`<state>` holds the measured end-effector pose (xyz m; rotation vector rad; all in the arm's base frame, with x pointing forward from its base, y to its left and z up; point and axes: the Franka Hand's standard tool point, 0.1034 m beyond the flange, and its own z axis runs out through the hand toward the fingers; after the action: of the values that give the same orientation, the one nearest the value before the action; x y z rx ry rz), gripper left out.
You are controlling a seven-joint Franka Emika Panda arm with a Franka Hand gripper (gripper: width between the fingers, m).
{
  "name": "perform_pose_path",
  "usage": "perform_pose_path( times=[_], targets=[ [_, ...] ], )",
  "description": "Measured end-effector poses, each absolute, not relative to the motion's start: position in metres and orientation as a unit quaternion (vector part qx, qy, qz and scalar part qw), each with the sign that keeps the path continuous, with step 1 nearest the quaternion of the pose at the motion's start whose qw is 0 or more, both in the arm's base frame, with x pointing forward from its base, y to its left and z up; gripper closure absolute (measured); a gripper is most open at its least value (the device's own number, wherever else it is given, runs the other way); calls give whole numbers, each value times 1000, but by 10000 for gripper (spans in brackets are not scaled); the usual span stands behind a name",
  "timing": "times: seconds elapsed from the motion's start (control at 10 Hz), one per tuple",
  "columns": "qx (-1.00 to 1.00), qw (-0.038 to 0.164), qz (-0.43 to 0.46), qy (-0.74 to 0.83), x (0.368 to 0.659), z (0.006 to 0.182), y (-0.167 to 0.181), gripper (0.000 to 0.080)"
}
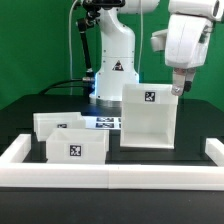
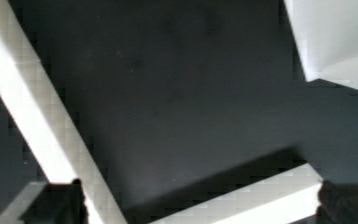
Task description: Assemble drawer
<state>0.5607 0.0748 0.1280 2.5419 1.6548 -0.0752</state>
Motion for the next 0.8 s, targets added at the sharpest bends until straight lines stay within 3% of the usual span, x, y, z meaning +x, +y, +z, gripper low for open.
perform_pose_path(
  times=[0.8],
  targets=[
    [857,58,-28,511,556,128,73,150]
  ],
)
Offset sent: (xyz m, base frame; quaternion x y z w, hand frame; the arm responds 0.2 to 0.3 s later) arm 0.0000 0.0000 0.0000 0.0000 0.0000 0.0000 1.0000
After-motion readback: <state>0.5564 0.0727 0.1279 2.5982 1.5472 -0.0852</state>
